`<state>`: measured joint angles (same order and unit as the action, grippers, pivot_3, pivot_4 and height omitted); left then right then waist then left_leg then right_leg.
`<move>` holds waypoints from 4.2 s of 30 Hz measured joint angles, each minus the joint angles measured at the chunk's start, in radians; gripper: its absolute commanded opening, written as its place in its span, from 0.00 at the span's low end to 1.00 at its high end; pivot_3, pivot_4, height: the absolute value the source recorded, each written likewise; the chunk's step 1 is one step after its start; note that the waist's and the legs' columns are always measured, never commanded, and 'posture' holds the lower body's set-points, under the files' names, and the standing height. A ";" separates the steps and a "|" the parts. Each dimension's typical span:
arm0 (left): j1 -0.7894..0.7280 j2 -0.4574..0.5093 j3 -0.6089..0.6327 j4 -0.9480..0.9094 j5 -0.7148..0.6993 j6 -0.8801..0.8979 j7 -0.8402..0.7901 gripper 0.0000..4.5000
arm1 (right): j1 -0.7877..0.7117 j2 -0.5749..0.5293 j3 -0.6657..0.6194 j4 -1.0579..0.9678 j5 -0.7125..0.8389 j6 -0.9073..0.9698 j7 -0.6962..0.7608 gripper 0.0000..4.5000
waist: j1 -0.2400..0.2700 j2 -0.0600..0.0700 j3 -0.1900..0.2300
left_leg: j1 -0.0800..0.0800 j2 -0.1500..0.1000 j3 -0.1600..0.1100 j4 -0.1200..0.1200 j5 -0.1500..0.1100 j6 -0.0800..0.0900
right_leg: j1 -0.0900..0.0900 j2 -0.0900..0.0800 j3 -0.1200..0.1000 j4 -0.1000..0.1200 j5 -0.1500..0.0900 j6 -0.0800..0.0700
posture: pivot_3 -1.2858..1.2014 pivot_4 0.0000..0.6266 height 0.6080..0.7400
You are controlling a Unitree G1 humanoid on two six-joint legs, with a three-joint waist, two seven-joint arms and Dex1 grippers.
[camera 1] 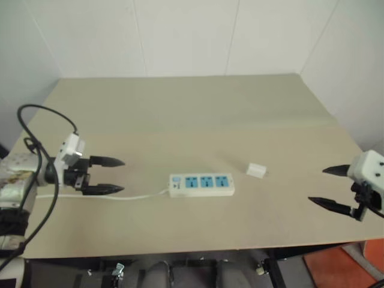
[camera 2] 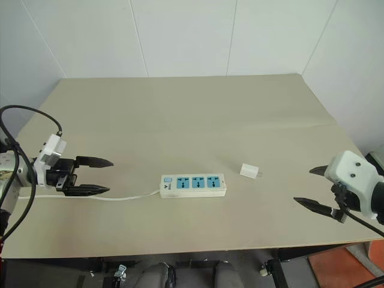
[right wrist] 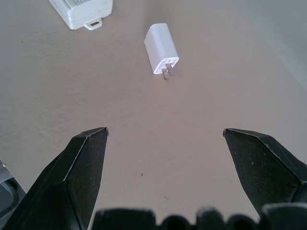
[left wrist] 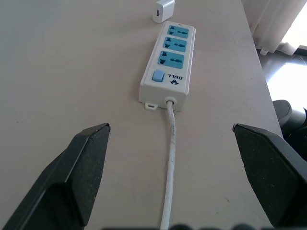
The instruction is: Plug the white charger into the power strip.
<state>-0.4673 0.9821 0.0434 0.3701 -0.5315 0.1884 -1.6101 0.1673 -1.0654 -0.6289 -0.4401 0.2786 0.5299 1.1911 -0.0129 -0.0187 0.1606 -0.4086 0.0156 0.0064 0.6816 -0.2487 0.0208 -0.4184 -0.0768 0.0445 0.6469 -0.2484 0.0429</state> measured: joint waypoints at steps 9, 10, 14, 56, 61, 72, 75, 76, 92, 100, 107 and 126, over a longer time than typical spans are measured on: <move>0.000 0.000 0.000 0.006 0.001 -0.013 0.000 1.00 | 0.014 0.000 0.000 0.000 0.001 -0.003 -0.008 1.00 | 0.000 0.000 0.000 | 0.000 0.000 0.000 0.000 0.000 0.000 | 0.000 0.000 0.000 0.000 0.000 0.000 | 0.52 0.24 1.00; 0.000 0.000 0.000 0.013 0.002 -0.016 0.000 1.00 | 0.017 0.000 0.000 0.000 0.001 -0.003 -0.011 1.00 | 0.000 0.000 0.000 | 0.000 0.000 0.000 0.000 0.000 0.000 | 0.000 0.000 0.000 0.000 0.000 0.000 | 0.52 0.24 1.00; -0.009 -0.031 -0.001 0.047 0.002 -0.062 0.000 1.00 | 0.035 0.000 0.000 0.000 0.002 -0.002 -0.016 1.00 | 0.001 0.000 0.000 | 0.001 0.000 0.000 0.000 0.000 0.000 | 0.001 0.000 0.000 0.000 0.000 0.000 | 0.52 0.24 1.00; -0.377 -0.645 -0.181 0.881 0.232 -0.818 -0.001 1.00 | 0.112 0.058 0.030 -0.166 0.010 0.047 -0.189 1.00 | 0.004 -0.004 0.002 | 0.008 -0.002 -0.003 0.003 0.000 0.000 | 0.014 0.000 -0.002 -0.002 0.000 0.000 | 0.52 0.24 1.00; -0.358 -0.651 -0.131 0.889 0.274 -0.840 0.008 1.00 | 0.109 0.058 0.049 -0.166 0.010 0.047 -0.206 1.00 | 0.004 -0.004 0.002 | 0.008 -0.002 -0.003 0.003 0.000 0.000 | 0.014 0.000 -0.002 -0.002 0.000 0.000 | 0.52 0.24 1.00; -0.356 -0.662 -0.059 0.896 0.349 -0.862 0.025 0.74 | 0.093 0.064 0.090 -0.168 0.006 0.047 -0.237 1.00 | 0.004 -0.004 0.002 | 0.010 -0.002 -0.003 0.003 0.000 0.000 | 0.016 0.000 -0.002 -0.002 0.000 0.000 | 0.52 0.24 1.00; -0.356 -0.663 -0.049 0.896 0.363 -0.862 0.018 0.74 | 0.093 0.064 0.101 -0.168 0.002 0.047 -0.240 1.00 | 0.004 -0.004 0.002 | 0.010 -0.002 -0.003 0.003 0.000 0.000 | 0.016 0.000 -0.002 -0.002 0.000 0.001 | 0.52 0.24 1.00; -0.356 -0.663 -0.046 0.896 0.366 -0.861 0.016 0.74 | 0.091 0.064 0.101 -0.169 0.002 0.048 -0.240 1.00 | 0.004 -0.004 0.002 | 0.010 -0.002 -0.003 0.003 0.000 0.000 | 0.016 0.000 -0.002 -0.002 0.000 0.001 | 0.52 0.24 1.00; -0.373 -0.650 -0.150 0.823 0.371 -0.790 0.006 0.74 | -0.906 -0.158 0.848 0.116 0.052 0.395 0.004 1.00 | 0.001 -0.003 0.001 | 0.007 -0.001 -0.004 0.003 0.000 0.000 | 0.012 -0.001 -0.002 -0.004 0.000 0.000 | 0.52 0.24 1.00; -0.356 -0.653 -0.159 0.777 0.362 -0.773 0.006 0.74 | -1.240 0.094 1.274 0.486 -0.230 0.363 0.132 1.00 | 0.007 -0.002 0.001 | 0.002 -0.002 -0.004 0.004 0.000 0.001 | 0.008 -0.001 -0.003 -0.003 0.000 0.001 | 0.52 0.24 1.00; -0.350 -0.657 -0.153 0.764 0.362 -0.774 0.004 0.74 | -1.355 0.252 1.396 0.785 -0.383 0.264 0.204 1.00 | 0.012 -0.001 0.000 | -0.001 -0.003 -0.002 0.004 0.000 0.001 | 0.003 -0.001 -0.003 0.001 0.000 0.001 | 0.52 0.24 1.00; -0.338 -0.661 -0.141 0.755 0.363 -0.785 0.004 0.74 | -1.407 0.465 1.396 1.244 -0.576 0.068 0.270 1.00 | 0.015 0.002 -0.001 | -0.003 -0.003 -0.002 0.004 0.000 0.000 | -0.001 -0.001 -0.002 0.003 0.000 0.001 | 0.52 0.24 1.00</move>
<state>-0.8056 0.3213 -0.0974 1.1248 -0.1690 -0.5967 -1.6060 -1.2395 -0.6006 0.7675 0.8035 -0.2972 0.5981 1.4613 0.0016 -0.0169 0.1592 -0.4118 0.0129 0.0048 0.6859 -0.2490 0.0212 -0.4195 -0.0779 0.0421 0.6498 -0.2479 0.0434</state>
